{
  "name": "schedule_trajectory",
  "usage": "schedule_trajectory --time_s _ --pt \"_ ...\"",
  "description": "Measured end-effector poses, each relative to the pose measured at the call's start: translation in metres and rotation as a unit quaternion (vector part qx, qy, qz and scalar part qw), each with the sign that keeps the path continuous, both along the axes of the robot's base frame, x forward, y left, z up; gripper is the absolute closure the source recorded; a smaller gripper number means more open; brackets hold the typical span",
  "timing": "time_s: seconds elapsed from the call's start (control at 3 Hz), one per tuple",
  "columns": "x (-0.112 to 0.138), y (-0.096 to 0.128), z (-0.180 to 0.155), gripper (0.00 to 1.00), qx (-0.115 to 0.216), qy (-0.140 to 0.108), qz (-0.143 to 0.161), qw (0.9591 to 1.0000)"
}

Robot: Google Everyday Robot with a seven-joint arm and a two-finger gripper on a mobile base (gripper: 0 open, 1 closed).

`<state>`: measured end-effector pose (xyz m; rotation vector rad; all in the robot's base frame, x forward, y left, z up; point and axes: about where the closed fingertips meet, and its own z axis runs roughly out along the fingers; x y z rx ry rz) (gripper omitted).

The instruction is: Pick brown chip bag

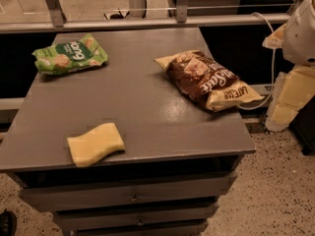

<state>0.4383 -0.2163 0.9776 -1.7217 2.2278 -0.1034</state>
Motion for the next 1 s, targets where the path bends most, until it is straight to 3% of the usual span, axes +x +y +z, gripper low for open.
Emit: schedule_trajectory --time_s 0.33,0.67,1.0 --pt "0.002 0.0 0.0 0.0 0.003 -0.005 0.0 1.0" --pt "0.038 0.002 -0.021 0.0 0.052 -0.035 -0.004 0.998" --pt "0.088 0.012 -0.049 0.0 0.125 -0.061 -0.013 0.9901"
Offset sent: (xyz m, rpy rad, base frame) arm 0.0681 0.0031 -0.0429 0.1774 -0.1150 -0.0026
